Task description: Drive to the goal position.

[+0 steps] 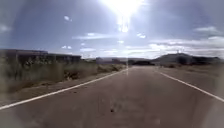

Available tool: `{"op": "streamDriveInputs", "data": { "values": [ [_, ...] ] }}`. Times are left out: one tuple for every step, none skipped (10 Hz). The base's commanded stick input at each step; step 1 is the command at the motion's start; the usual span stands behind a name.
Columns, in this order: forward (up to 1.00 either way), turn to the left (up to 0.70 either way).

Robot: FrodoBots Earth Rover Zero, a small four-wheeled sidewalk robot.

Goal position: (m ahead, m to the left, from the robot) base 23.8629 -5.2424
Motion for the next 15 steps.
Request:
{"op": "streamDriveInputs", "data": {
  "values": [
    [1.0, 0.0],
    [1.0, 0.0],
    [1.0, 0.0],
    [1.0, 0.0],
    [1.0, 0.0],
    [1.0, -0.09],
    [1.0, -0.21],
    [1.0, -0.3],
    [1.0, -0.39],
    [1.0, -0.4],
    [1.0, -0.4],
    [1.0, -0.4],
    [1.0, -0.37],
    [1.0, -0.16],
    [1.0, 0.0]
  ]
}}
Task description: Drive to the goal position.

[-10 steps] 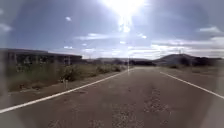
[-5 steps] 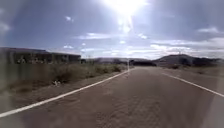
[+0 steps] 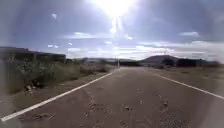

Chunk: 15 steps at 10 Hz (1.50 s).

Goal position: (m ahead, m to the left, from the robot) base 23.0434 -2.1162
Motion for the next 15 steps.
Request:
{"op": "streamDriveInputs", "data": {
  "values": [
    [1.0, 0.0],
    [1.0, 0.0],
    [1.0, 0.0],
    [1.0, 0.0],
    [1.0, 0.0],
    [1.0, 0.0],
    [1.0, 0.0],
    [1.0, 0.0],
    [1.0, 0.0],
    [1.0, 0.0],
    [1.0, 0.0],
    [1.0, 0.0],
    [1.0, 0.0],
    [1.0, 0.0],
    [1.0, 0.0]
  ]
}}
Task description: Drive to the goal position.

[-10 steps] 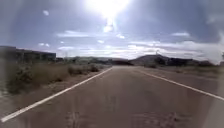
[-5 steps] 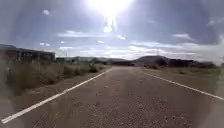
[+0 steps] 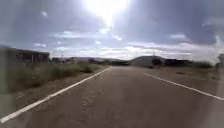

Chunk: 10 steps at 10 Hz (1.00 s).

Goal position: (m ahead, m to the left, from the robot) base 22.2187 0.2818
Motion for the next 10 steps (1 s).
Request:
{"op": "streamDriveInputs", "data": {
  "values": [
    [1.0, 0.0],
    [1.0, 0.0],
    [1.0, 0.0],
    [1.0, 0.0],
    [1.0, 0.0],
    [1.0, 0.0],
    [1.0, 0.0],
    [1.0, 0.0],
    [1.0, -0.1],
    [1.0, -0.23]
  ]
}}
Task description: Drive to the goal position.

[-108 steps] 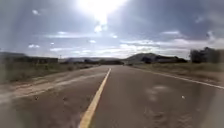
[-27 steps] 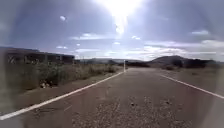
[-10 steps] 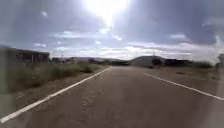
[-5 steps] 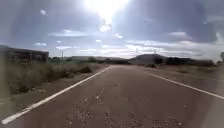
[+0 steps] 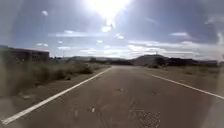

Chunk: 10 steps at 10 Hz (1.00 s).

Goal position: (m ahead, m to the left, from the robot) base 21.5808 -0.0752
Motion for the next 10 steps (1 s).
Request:
{"op": "streamDriveInputs", "data": {
  "values": [
    [1.0, -0.4],
    [1.0, -0.4],
    [1.0, -0.31],
    [1.0, -0.22],
    [1.0, -0.11],
    [1.0, 0.0],
    [1.0, 0.0],
    [1.0, 0.0],
    [1.0, 0.0],
    [1.0, 0.0]
  ]
}}
